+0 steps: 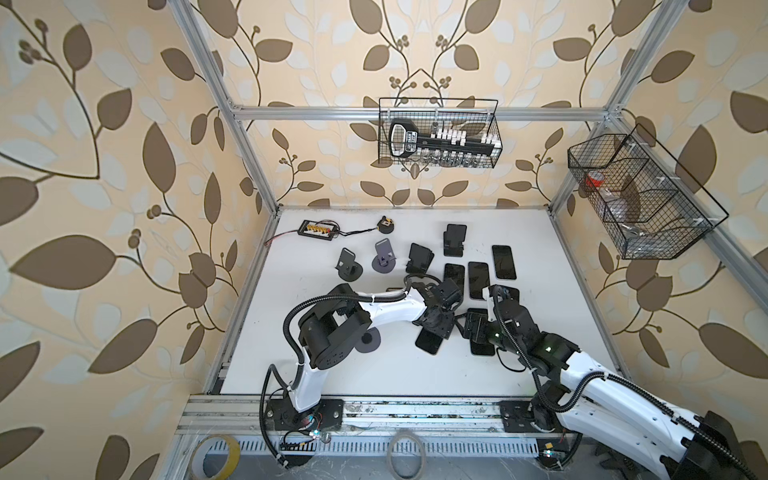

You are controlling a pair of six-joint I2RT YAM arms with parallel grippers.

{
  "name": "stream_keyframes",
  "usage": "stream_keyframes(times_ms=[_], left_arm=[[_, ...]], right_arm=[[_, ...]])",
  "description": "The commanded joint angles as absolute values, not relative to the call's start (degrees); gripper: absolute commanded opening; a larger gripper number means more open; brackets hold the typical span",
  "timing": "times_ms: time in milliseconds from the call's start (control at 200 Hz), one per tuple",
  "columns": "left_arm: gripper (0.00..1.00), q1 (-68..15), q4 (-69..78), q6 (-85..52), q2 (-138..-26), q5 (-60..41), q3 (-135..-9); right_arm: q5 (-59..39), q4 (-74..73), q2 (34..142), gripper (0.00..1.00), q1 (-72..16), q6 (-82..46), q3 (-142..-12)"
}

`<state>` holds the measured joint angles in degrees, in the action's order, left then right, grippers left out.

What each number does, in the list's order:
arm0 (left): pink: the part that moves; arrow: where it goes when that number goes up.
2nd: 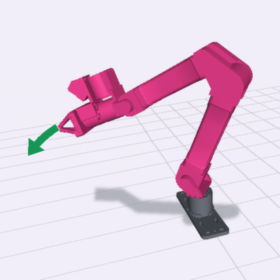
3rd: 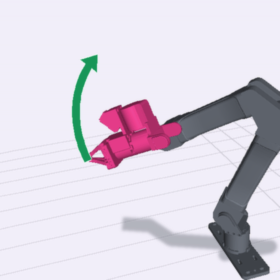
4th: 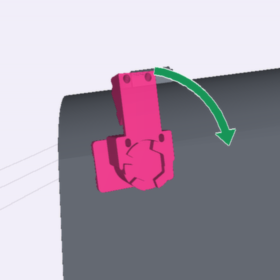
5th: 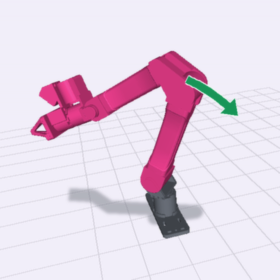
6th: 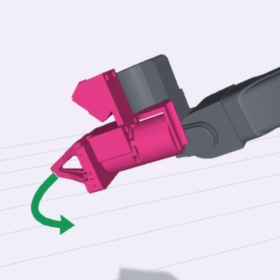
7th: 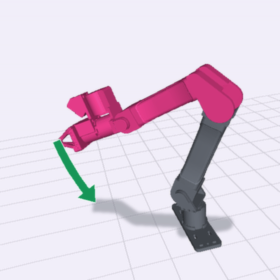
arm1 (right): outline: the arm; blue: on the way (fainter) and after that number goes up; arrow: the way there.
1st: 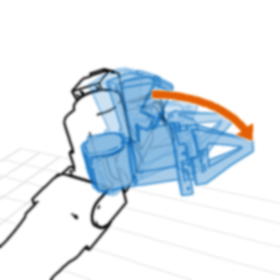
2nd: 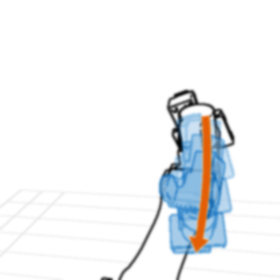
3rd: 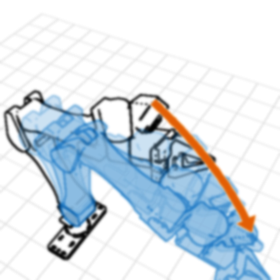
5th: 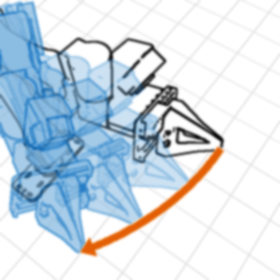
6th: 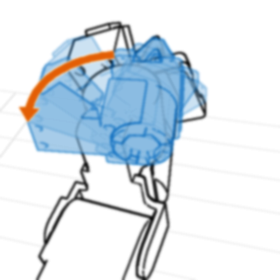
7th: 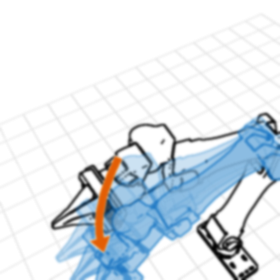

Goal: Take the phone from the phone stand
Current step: 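Set the purple phone flat on the table and open the left gripper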

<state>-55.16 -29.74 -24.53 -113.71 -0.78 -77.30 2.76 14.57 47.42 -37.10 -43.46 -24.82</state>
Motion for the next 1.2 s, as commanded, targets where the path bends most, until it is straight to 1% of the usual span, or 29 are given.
stream_keyframes(times_ms=[0, 310, 470, 655, 740, 945, 1125, 1195], left_arm=[[0.16, -55.02, -35.67, -23.83, -117.57, 1.80, -76.74], [0.17, -55.85, -37.70, -23.42, -119.12, 4.23, -77.59], [0.18, -56.46, -38.28, -23.12, -120.42, 4.86, -78.33], [0.22, -56.87, -38.50, -22.94, -121.46, 4.63, -78.55], [0.26, -56.87, -38.15, -23.08, -121.33, 4.07, -78.23], [0.42, -56.95, -37.54, -23.27, -120.85, 3.78, -77.82], [0.50, -56.95, -36.42, -23.79, -120.07, 3.61, -77.11], [0.52, -56.95, -35.95, -23.99, -119.81, 3.01, -76.76]], right_arm=[[2.88, 14.39, 46.39, 0.89, -36.94, -43.33, -23.72], [5.18, 15.73, 41.39, 0.89, -36.99, -44.12, -22.09], [5.62, 16.00, 40.67, 0.89, -36.94, -44.21, -21.62], [5.52, 16.00, 41.08, 0.90, -36.94, -44.30, -21.96], [5.58, 16.00, 41.06, 0.90, -36.98, -44.25, -21.89], [5.55, 15.95, 41.29, 0.90, -36.98, -44.63, -21.80], [5.52, 16.00, 41.23, 0.90, -36.96, -44.74, -21.80], [5.37, 15.99, 41.23, 0.90, -36.92, -44.74, -21.88]])
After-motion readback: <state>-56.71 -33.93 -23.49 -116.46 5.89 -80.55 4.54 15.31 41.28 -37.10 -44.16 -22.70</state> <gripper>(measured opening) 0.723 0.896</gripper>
